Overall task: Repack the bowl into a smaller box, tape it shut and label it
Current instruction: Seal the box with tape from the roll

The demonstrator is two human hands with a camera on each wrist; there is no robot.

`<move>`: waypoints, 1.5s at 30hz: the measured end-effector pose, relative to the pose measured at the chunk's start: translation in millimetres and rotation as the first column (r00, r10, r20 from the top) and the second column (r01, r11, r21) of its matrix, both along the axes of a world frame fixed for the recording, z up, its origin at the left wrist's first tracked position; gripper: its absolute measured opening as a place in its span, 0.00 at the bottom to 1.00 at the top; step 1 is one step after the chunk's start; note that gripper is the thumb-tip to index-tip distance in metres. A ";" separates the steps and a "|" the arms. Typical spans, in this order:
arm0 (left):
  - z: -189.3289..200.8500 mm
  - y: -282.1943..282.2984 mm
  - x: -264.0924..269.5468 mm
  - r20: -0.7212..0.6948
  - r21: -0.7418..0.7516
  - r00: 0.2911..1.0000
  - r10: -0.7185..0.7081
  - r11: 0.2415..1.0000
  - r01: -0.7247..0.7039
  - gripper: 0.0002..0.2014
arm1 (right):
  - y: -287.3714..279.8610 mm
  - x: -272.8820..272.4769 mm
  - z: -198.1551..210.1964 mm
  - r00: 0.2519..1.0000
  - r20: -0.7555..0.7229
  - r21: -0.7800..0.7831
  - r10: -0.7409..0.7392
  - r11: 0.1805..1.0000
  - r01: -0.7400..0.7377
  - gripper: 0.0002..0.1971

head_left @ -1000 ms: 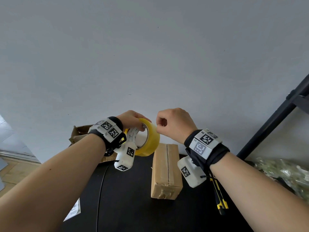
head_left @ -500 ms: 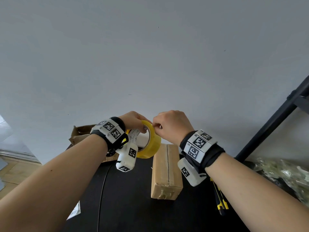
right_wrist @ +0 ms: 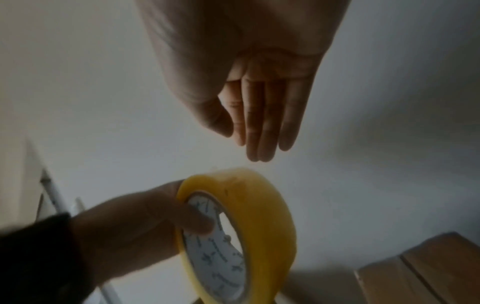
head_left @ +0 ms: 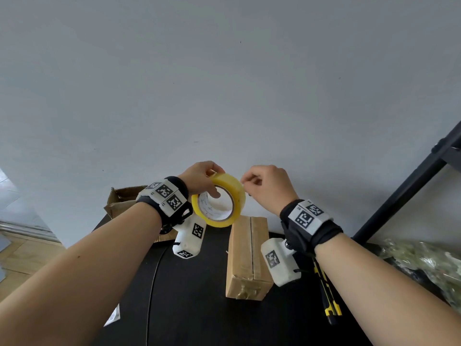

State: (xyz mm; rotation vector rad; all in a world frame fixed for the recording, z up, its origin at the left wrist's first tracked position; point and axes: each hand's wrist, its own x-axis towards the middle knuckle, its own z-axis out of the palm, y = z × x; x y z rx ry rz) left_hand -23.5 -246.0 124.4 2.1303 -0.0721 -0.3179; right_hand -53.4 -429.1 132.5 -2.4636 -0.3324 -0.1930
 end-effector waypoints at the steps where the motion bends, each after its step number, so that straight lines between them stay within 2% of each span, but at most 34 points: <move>1: 0.5 -0.8 1.0 0.026 0.039 1.000 -0.003 0.999 0.002 0.25 | -2.5 2.2 -0.8 0.997 -0.062 0.105 -0.048 0.993 0.054 0.05; 3: 0.7 -3.3 1.8 0.063 0.093 0.998 -0.006 0.996 0.000 0.27 | -4.6 4.7 -0.9 0.978 -0.180 0.231 -0.103 0.962 0.144 0.08; 6: -1.2 -7.9 2.0 0.106 0.084 0.994 0.011 0.996 -0.020 0.28 | -1.4 5.7 -0.4 0.944 -0.312 0.283 -0.106 0.938 0.199 0.19; 10: -1.6 -11.8 2.8 0.159 0.072 0.987 0.006 0.997 -0.017 0.28 | 2.3 6.4 -0.1 0.884 -0.464 0.339 -0.057 0.910 0.237 0.14; 14: -1.3 -11.8 2.3 0.184 0.079 0.983 -0.013 0.997 -0.001 0.27 | 0.6 6.6 3.1 0.794 -0.608 0.451 0.021 0.832 0.323 0.09; 16: -1.7 -10.6 1.8 0.191 0.083 0.981 -0.019 0.997 0.003 0.28 | 0.9 6.8 3.8 0.790 -0.613 0.466 0.028 0.819 0.333 0.07; 20: -0.3 -10.6 -0.9 0.192 0.119 0.981 -0.039 0.993 0.016 0.28 | 3.3 9.8 2.3 0.852 -0.522 0.461 -0.037 0.828 0.318 0.06; 26: 2.6 -11.3 -5.8 0.200 0.171 0.978 -0.068 0.985 0.033 0.30 | 5.1 13.6 -0.3 0.920 -0.349 0.303 -0.180 0.907 0.292 0.09; 28: 3.0 -11.9 -6.1 0.202 0.177 0.977 -0.074 0.983 0.038 0.30 | 5.5 13.3 -2.4 0.922 -0.329 0.294 -0.206 0.905 0.307 0.09; 38: 2.8 -11.8 -5.7 0.207 0.157 0.975 -0.079 0.987 0.046 0.30 | 2.0 13.9 1.4 0.874 -0.440 0.429 -0.206 0.807 0.406 0.13; 43: 0.8 -9.5 -3.4 0.211 0.128 0.974 -0.079 0.990 0.052 0.30 | -2.5 14.1 2.7 0.834 -0.535 0.541 -0.134 0.704 0.460 0.11; 45: -1.3 -8.8 -2.3 0.211 0.097 0.976 -0.055 0.995 0.036 0.30 | -4.3 12.9 3.6 0.820 -0.560 0.604 -0.115 0.621 0.499 0.06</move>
